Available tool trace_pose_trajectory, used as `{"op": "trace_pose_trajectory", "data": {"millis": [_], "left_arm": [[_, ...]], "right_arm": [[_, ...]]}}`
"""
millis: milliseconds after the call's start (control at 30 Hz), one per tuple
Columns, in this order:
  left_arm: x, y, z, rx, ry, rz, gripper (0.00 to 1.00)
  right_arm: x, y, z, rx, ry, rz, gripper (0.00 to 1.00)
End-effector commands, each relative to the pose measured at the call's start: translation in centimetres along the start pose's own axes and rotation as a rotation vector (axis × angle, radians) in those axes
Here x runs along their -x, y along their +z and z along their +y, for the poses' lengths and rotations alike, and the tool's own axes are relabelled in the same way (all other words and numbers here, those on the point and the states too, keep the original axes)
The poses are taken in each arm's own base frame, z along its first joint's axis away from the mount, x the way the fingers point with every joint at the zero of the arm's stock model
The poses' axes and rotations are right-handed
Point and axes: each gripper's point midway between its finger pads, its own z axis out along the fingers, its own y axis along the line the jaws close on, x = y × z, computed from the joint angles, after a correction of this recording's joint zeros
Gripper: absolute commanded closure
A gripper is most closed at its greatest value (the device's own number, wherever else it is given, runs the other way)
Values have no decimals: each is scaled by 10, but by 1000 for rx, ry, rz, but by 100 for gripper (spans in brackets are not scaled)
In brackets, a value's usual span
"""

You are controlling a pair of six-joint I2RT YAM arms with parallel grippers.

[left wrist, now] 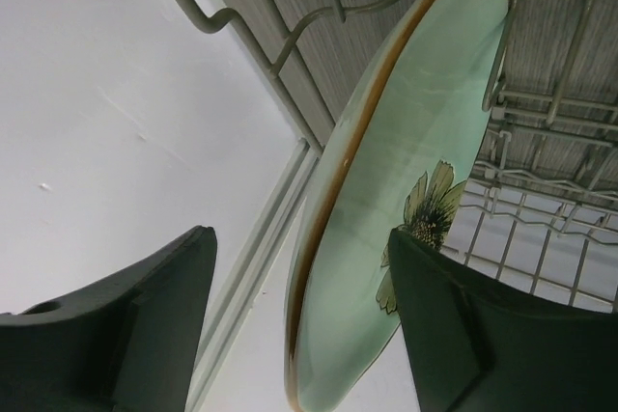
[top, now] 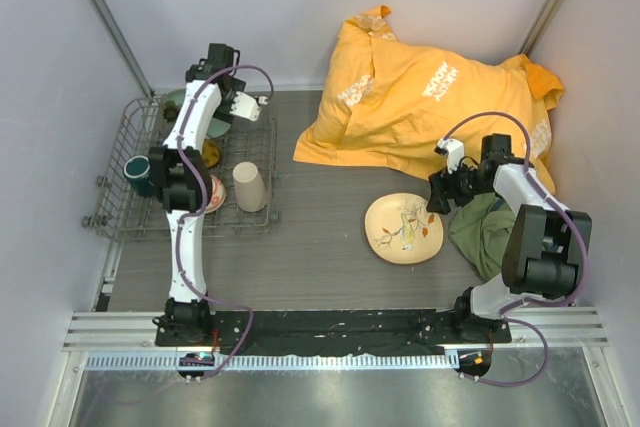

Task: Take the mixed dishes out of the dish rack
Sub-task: Pick up the plate from the dish rack.

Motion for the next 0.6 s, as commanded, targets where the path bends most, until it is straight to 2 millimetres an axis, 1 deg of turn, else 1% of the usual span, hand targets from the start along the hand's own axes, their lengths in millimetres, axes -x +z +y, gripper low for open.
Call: {"op": "trace_pose_trajectory", "data": {"millis": [0, 33, 67, 100, 200, 233, 267, 367, 400, 567], "left_arm": [[-16, -7, 10, 27, 17, 50, 37], [-17, -6, 11, 28, 16, 53, 43], [-16, -7, 12, 33, 14, 53, 53], [-16, -7, 12, 35, 12, 53, 56], [-17, -7, 12, 35, 9, 58, 64], [-17, -8, 14, 47, 7, 59, 66], [-18, -12, 15, 54, 1, 61, 67], [-19, -15, 16, 64, 0, 64, 71], [-22, -20, 17, 71, -4, 66, 73], [-27, -32, 22, 95, -9, 80, 87]], "right_arm": [[-2, 5, 4, 14, -9, -15, 19], [-4, 5, 4, 12, -7, -10, 19], [-3, 5, 3, 11, -11, -12, 20], [-5, 6, 4, 11, -9, -9, 20], [-5, 6, 4, 13, -8, -12, 20], [-5, 6, 5, 15, -8, -10, 20], [-6, 6, 5, 14, -7, -10, 20], [-7, 7, 5, 17, -6, -8, 21], [-7, 7, 6, 17, -5, -7, 21], [-10, 9, 8, 26, -1, -10, 21]]}}
